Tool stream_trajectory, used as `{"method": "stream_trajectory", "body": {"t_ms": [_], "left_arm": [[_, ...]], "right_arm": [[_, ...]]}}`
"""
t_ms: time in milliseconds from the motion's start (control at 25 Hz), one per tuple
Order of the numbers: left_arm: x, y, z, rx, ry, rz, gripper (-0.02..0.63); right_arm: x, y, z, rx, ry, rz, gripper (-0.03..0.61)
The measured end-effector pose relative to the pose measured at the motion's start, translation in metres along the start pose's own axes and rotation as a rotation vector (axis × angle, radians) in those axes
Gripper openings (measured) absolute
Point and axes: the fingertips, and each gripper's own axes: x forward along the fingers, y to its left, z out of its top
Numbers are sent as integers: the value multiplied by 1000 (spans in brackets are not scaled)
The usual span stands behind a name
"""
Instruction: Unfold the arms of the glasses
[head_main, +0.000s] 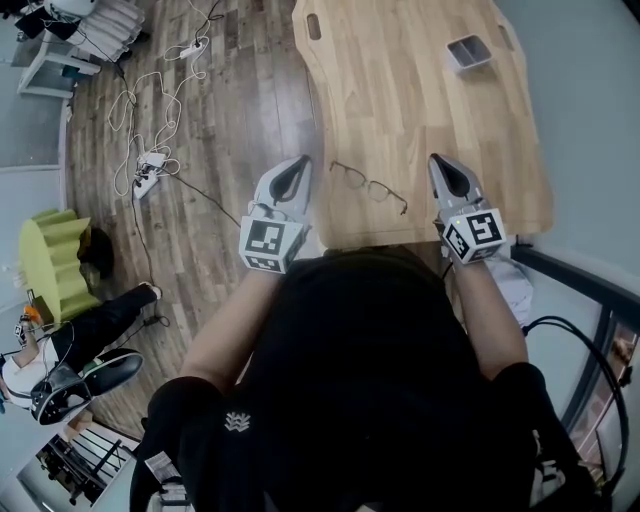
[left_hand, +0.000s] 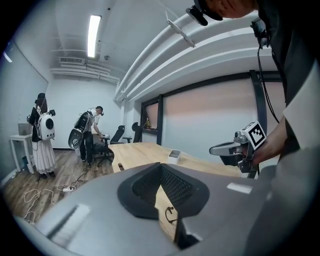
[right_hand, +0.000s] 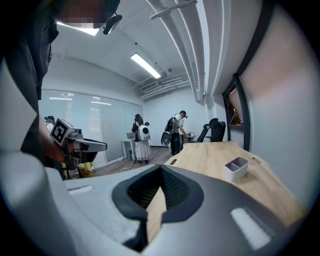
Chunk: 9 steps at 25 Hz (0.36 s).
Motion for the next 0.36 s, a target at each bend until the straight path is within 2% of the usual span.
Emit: {"method": "stream_trajectory", "body": {"t_ms": [360], "left_arm": [[2,10,1,-1,3,3,5]], "right_arm": [[5,2,4,-24,11,0,0]]}}
